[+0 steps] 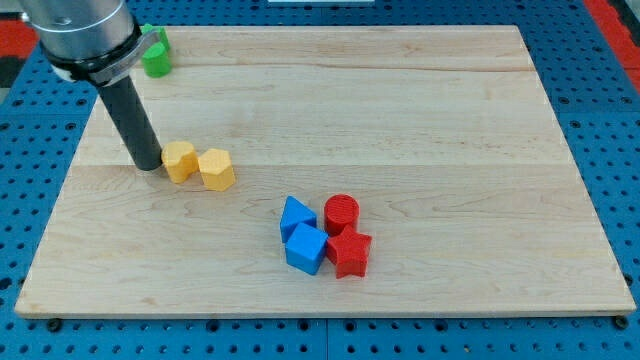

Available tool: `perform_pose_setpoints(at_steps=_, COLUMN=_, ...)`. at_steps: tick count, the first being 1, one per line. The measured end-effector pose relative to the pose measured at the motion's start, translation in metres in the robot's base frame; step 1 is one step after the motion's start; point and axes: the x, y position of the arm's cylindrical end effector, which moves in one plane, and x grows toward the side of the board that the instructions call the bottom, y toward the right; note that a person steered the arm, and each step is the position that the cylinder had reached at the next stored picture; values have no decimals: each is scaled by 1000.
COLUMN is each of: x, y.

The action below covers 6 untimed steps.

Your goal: Push the yellow heart to the bottom right of the green circle

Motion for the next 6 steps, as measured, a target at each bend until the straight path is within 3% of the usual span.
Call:
perform_pose_setpoints(at_steps=2, x=42, y=5)
perform_pose_setpoints(at_steps=3, x=39, y=34)
perform_pose_setpoints(at_steps=6, x=-57, y=36)
